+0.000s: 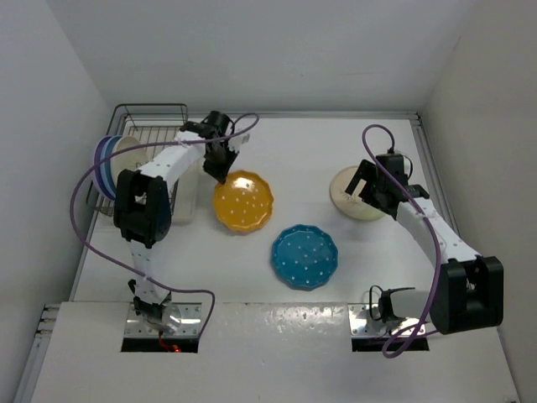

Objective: Load the plates into the dish rack

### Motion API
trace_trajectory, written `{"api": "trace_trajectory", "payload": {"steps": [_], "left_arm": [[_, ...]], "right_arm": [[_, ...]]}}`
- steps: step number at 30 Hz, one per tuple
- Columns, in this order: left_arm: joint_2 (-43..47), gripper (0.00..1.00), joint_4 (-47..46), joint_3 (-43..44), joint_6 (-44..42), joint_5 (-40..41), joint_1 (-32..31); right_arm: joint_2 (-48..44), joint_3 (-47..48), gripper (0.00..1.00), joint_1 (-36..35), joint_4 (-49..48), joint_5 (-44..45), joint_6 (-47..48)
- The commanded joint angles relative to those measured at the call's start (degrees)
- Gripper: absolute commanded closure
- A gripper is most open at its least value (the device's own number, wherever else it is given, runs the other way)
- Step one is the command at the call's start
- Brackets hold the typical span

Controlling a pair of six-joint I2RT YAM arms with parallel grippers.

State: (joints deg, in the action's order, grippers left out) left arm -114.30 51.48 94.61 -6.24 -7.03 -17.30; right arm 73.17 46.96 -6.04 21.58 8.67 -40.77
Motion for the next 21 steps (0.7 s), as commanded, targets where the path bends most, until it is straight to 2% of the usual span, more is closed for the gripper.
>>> {"api": "trace_trajectory", "payload": {"steps": [1,9,12,16,21], "left_arm": [[10.3,1.00,-1.5,8.9,-1.8,8.2,-1.3],[12.4,1.00,3.0,21.0,-2.9,8.4,2.7],[13.7,1.00,3.0,25.7,-4.4,12.8,5.1],[15.9,1.00,2.4,30.8,-6.8,23.7,8.0],[20.0,1.00,-1.8,28.6,-12.4,34.5,10.5]], "right_arm": [[0.4,3.2,0.02,-0.5,-2.5,-1.0,-0.4],[1.0,4.4,0.03,-0.9,-3.5,-1.9,-1.1],[0.9,4.0,0.03,-1.3,-3.6,-2.1,-1.3],[0.3,3.4,0.03,-1.3,-3.9,-2.2,-1.6],[-0.6,1.6,0.03,-1.5,-4.9,-2.2,-2.6]]}}
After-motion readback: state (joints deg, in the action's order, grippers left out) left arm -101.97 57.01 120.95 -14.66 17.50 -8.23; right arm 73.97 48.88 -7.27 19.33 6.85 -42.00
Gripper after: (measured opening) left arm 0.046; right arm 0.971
